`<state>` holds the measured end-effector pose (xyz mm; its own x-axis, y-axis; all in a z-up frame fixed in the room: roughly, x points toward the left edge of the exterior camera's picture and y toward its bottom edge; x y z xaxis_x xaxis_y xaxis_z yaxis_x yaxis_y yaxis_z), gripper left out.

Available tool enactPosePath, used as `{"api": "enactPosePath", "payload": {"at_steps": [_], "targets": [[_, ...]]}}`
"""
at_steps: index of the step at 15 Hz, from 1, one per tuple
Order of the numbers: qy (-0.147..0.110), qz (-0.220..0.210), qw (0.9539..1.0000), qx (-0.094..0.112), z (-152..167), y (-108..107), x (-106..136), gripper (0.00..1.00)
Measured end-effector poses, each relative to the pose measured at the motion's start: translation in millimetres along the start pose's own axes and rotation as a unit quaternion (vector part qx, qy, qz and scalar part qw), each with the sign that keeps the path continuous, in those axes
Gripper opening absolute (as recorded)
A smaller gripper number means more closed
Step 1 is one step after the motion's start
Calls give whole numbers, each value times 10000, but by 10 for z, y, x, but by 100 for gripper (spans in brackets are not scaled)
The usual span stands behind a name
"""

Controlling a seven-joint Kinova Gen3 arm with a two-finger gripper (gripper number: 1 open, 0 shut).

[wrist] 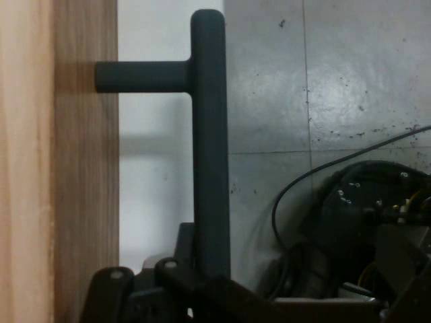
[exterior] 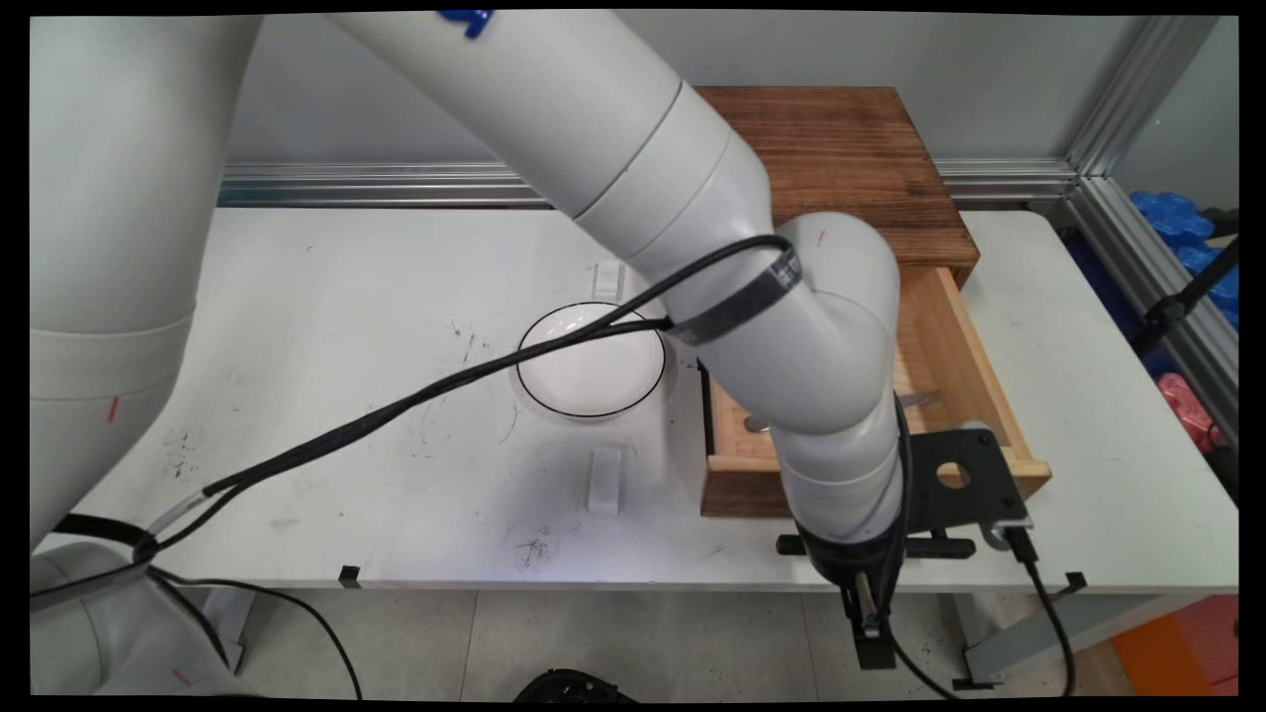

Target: Open the drawer

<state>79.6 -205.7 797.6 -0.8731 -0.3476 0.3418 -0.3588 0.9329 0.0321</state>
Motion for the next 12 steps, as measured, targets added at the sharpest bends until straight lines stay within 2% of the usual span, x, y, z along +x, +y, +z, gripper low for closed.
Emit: {"api": "enactPosePath", "payload": {"at_steps": [12], "targets": [[-1,32,10000,-77,-46,264,-58,100]]}}
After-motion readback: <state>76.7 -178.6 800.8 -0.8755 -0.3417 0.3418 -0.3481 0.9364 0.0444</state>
